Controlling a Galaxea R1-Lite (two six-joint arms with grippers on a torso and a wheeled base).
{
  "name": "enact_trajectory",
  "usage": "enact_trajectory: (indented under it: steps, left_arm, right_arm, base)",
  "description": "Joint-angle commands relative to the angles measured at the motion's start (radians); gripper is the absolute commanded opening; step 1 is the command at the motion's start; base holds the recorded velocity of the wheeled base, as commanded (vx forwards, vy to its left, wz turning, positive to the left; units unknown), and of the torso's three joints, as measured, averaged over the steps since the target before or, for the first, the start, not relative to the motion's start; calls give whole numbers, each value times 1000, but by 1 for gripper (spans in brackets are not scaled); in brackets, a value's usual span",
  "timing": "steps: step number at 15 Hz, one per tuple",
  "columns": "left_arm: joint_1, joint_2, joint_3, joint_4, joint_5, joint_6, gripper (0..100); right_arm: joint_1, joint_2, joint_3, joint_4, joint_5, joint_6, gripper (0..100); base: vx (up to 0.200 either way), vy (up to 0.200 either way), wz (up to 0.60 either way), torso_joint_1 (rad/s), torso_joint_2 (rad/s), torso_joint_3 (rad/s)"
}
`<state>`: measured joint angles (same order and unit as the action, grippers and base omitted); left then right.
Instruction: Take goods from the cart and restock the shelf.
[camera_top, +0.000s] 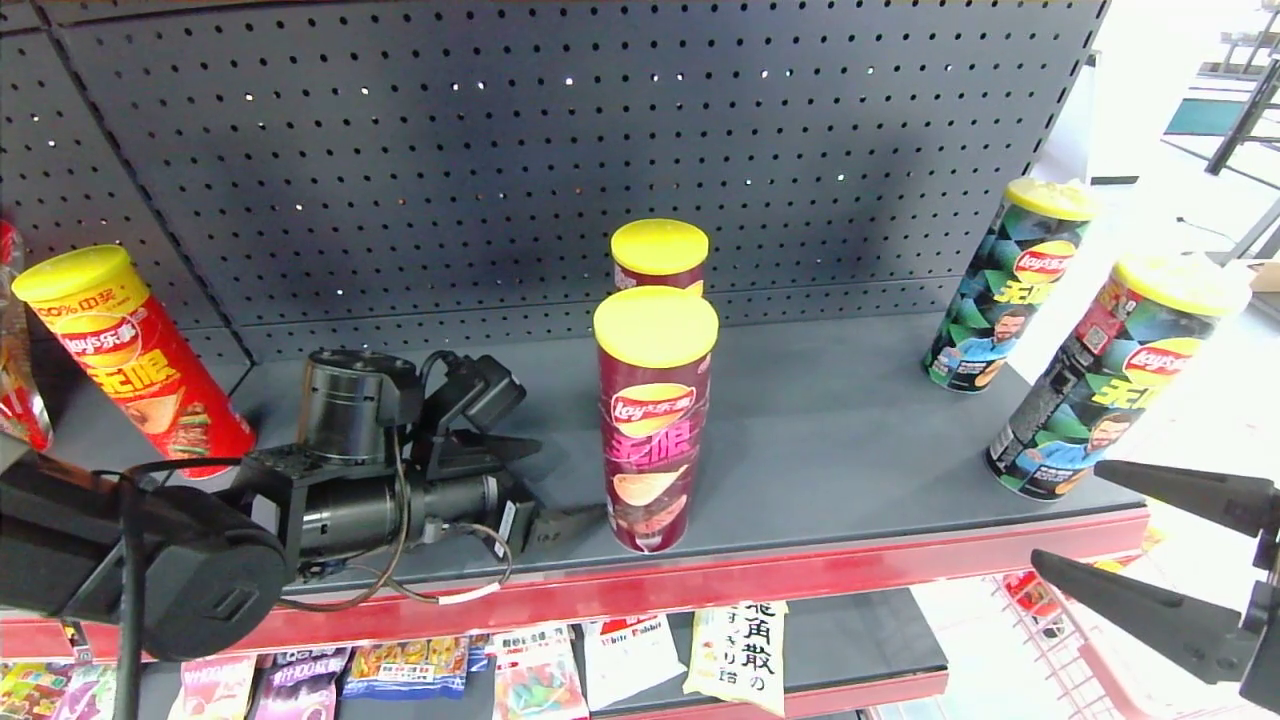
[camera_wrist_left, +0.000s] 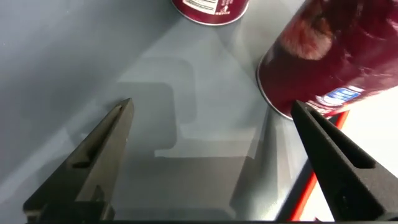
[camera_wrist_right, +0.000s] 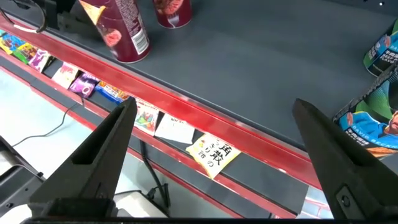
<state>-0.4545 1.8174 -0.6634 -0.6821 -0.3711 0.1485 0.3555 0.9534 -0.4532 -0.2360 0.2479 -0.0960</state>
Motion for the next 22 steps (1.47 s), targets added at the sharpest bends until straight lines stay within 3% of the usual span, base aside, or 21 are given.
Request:
enact_trajectory:
  steps: [1, 12, 14, 16, 17, 19, 20, 22]
  left_arm:
    - [-3, 13, -12, 0, 0, 0, 100]
    - [-9, 16, -22, -2, 1, -3, 100]
    - [8, -55, 36, -4, 3, -6, 100]
    - [59, -202, 137, -2, 17, -4, 100]
    - [80, -308, 191, 9, 58, -3, 100]
    - [99, -535, 303, 61, 215, -1, 100]
    - [99, -661, 340, 121, 324, -1, 100]
    - [109, -879, 367, 312, 397, -15, 100]
  right_arm:
    - [0, 5, -1, 0, 1, 1, 100]
    - [0, 5, 5, 1, 1, 1, 100]
    - [-1, -2, 33, 1, -2, 1, 100]
    - [-36, -61, 122, 0, -13, -2, 100]
    - [-64, -108, 157, 0, -19, -2, 100]
    - [-150, -191, 199, 18, -67, -2, 100]
    - [-199, -234, 214, 43, -76, -1, 100]
    - [-291, -303, 245, 73, -71, -1, 100]
  base:
    - [0, 0, 0, 0, 0, 0]
    - [0, 0, 0, 0, 0, 0]
    - [0, 0, 0, 0, 0, 0]
    - [0, 0, 0, 0, 0, 0]
    - [0, 0, 0, 0, 0, 0]
    - [0, 0, 0, 0, 0, 0]
    - [0, 0, 0, 0, 0, 0]
    - [0, 0, 0, 0, 0, 0]
